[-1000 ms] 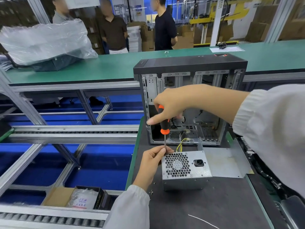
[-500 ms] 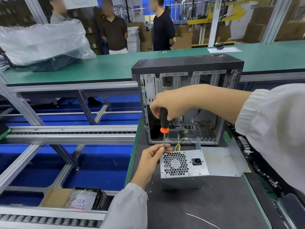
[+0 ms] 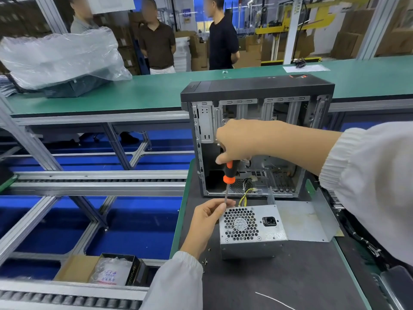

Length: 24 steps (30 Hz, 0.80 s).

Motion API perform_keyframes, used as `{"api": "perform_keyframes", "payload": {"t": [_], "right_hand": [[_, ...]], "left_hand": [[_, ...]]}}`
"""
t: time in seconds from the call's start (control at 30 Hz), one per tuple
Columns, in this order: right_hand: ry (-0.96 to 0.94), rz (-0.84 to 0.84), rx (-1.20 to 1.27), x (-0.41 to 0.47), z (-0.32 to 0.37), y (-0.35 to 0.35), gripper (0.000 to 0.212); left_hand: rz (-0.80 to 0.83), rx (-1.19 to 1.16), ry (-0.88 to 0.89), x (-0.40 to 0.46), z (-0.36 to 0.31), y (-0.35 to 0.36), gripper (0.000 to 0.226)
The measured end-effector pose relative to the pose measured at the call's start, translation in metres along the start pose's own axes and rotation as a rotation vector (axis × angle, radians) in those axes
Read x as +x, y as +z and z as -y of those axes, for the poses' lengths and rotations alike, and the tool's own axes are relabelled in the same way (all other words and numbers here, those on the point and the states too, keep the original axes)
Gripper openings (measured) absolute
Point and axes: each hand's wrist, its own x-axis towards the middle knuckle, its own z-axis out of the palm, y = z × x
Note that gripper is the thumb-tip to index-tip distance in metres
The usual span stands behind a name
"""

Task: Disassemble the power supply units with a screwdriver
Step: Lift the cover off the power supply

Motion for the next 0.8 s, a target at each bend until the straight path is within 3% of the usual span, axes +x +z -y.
{"api": "perform_keyframes", "payload": {"t": [0.07,0.1,0.27,0.43,0.53,0.63,0.8], "right_hand": [[-0.041,0.075,0.064,-0.002,-0.001,-0.002,0.015],[-0.055,0.118,0.099,-0.003,-0.001,-0.004,0.015],[-0.101,0.183,0.149,-0.003,0.002,-0.006,0.029],[-0.022,0.044,0.075,-0.001,0.003,0.002,0.05],[-0.041,-0.058,0.01,0.001,0.005,0.009,0.037],[-0.066,0.006,0.123,-0.002,0.003,0.006,0.018],[-0.071,0.025,0.205,-0.008,-0.005,-0.001,0.012]], "left_hand": [[0.016,0.007,-0.022,-0.001,0.003,-0.004,0.024],[0.025,0.002,-0.032,-0.002,0.003,-0.007,0.025],[0.023,0.05,-0.039,0.001,0.002,-0.014,0.019],[-0.012,0.108,-0.053,0.004,0.0,-0.012,0.015],[-0.021,0.136,-0.049,0.005,-0.001,-0.011,0.014],[-0.046,0.145,-0.053,0.005,-0.002,-0.011,0.012],[-0.071,0.14,-0.052,0.006,-0.004,-0.009,0.008]]}}
